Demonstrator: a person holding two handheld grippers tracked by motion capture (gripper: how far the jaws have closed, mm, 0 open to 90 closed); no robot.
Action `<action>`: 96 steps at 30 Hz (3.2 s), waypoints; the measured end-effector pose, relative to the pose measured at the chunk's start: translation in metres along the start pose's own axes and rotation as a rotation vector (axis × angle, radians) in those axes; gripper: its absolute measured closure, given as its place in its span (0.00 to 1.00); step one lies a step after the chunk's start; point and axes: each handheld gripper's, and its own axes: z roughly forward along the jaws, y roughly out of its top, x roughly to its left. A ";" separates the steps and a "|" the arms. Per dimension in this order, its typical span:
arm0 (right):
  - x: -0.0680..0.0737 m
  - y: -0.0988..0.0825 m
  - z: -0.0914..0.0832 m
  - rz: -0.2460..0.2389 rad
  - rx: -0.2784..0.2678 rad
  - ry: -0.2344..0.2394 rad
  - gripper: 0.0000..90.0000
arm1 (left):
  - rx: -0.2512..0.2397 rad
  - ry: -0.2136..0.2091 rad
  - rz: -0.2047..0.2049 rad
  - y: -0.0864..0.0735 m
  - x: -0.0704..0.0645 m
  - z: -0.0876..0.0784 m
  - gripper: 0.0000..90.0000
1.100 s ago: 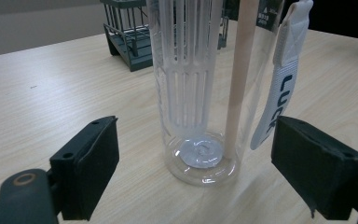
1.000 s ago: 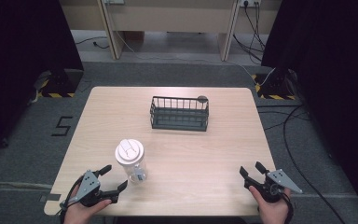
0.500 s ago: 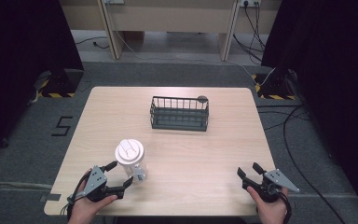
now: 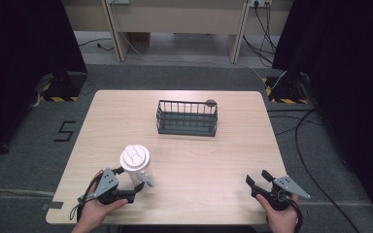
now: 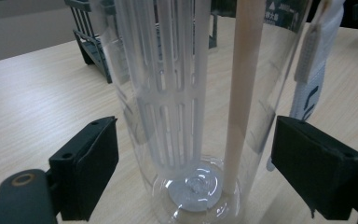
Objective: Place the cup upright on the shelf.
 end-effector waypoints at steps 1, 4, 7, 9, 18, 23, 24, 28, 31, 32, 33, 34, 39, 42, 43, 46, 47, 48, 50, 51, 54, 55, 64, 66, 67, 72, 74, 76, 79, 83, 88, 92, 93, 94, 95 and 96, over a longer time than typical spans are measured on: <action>0.000 0.000 0.000 -0.001 0.000 0.000 0.32 | 0.002 -0.001 0.005 0.000 0.000 0.002 0.16; 0.000 0.000 0.000 -0.003 0.000 -0.002 0.32 | 0.000 -0.007 0.006 0.001 -0.001 0.007 0.16; 0.001 0.000 0.000 0.005 0.003 0.000 0.32 | -0.004 -0.011 -0.004 0.001 0.000 0.010 0.16; 0.000 0.000 0.001 0.001 0.005 0.002 0.32 | -0.013 -0.013 -0.006 0.002 0.000 0.012 0.16; -0.001 0.001 0.001 -0.001 0.011 0.005 0.32 | -0.035 -0.023 -0.021 0.001 0.002 0.016 0.18; -0.001 0.001 0.002 0.005 0.016 0.008 0.32 | -0.041 -0.032 -0.032 0.001 0.003 0.016 0.19; -0.001 0.001 0.002 0.005 0.016 0.008 0.32 | -0.041 -0.032 -0.033 0.001 0.002 0.016 0.19; -0.001 0.001 0.002 0.007 0.018 0.008 0.32 | -0.039 -0.032 -0.035 0.001 0.002 0.016 0.19; -0.001 0.001 0.002 0.008 0.017 0.007 0.32 | -0.041 -0.029 -0.037 0.003 0.002 0.016 0.20; -0.001 0.001 0.002 0.010 0.017 0.007 0.32 | -0.044 -0.027 -0.036 0.004 0.002 0.016 0.20; -0.001 0.001 0.002 0.010 0.017 0.007 0.32 | -0.047 -0.028 -0.034 0.005 0.002 0.015 0.20; -0.001 0.001 0.002 0.011 0.018 0.008 0.32 | -0.050 -0.026 -0.034 0.007 0.003 0.015 0.20; -0.002 0.001 0.002 0.012 0.016 0.006 0.32 | -0.064 -0.022 -0.029 0.019 0.004 0.018 0.20; -0.002 0.001 0.002 0.012 0.017 0.006 0.32 | -0.072 -0.027 -0.023 0.026 0.004 0.022 0.20; -0.002 0.001 0.002 0.012 0.018 0.006 0.32 | -0.076 -0.028 -0.023 0.029 0.003 0.023 0.20; -0.002 0.001 0.002 0.012 0.018 0.006 0.32 | -0.084 -0.030 -0.023 0.036 0.003 0.027 0.20; -0.002 0.001 0.002 0.012 0.018 0.007 0.32 | -0.087 -0.031 -0.023 0.038 0.003 0.029 0.20; -0.002 0.001 0.002 0.012 0.018 0.007 0.32 | -0.088 -0.032 -0.022 0.040 0.003 0.030 0.20; -0.001 0.001 0.002 0.012 0.019 0.007 0.32 | -0.091 -0.032 -0.020 0.043 0.003 0.033 0.20; -0.001 0.001 0.002 0.012 0.019 0.007 0.32 | -0.093 -0.031 -0.020 0.045 0.003 0.034 0.20; -0.002 0.001 0.002 0.012 0.020 0.007 0.32 | -0.100 -0.029 -0.019 0.051 0.004 0.038 0.20; -0.002 0.001 0.002 0.014 0.021 0.007 0.32 | -0.102 -0.027 -0.021 0.053 0.005 0.039 0.20; -0.002 0.001 0.002 0.024 0.024 0.010 0.32 | -0.115 -0.019 -0.005 0.071 0.012 0.055 0.20; -0.002 0.001 0.003 0.027 0.024 0.011 0.32 | -0.118 -0.016 -0.001 0.075 0.013 0.058 0.20; -0.003 0.001 0.003 0.021 0.022 0.012 0.32 | -0.119 -0.016 -0.001 0.076 0.013 0.060 0.20; -0.003 0.001 0.003 0.025 0.024 0.013 0.32 | -0.116 -0.016 0.006 0.083 0.014 0.071 0.20; -0.003 0.001 0.003 0.023 0.023 0.012 0.32 | -0.119 -0.015 0.004 0.086 0.015 0.075 0.20; -0.003 0.001 0.003 0.021 0.024 0.012 0.32 | -0.122 -0.014 0.005 0.089 0.016 0.079 0.20; -0.003 0.001 0.003 0.025 0.024 0.014 0.32 | -0.125 -0.012 0.009 0.094 0.017 0.086 0.20; -0.003 0.001 0.003 0.031 0.024 0.014 0.32 | -0.132 -0.010 0.008 0.101 0.019 0.093 0.20; -0.004 0.001 0.003 0.022 0.023 0.011 0.32 | -0.141 -0.005 0.009 0.108 0.022 0.101 0.20; -0.003 0.001 0.003 0.029 0.024 0.013 0.32 | -0.143 0.001 0.009 0.114 0.024 0.106 0.20; -0.003 0.001 0.003 0.030 0.025 0.013 0.32 | -0.143 0.003 0.010 0.116 0.025 0.108 0.20; -0.004 0.001 0.003 0.023 0.023 0.010 0.32 | -0.145 0.005 0.008 0.117 0.026 0.109 0.20; -0.004 0.001 0.003 0.026 0.024 0.010 0.32 | -0.147 0.006 0.006 0.119 0.026 0.111 0.20; -0.004 0.001 0.003 0.024 0.024 0.010 0.32 | -0.145 0.010 0.010 0.120 0.027 0.112 0.20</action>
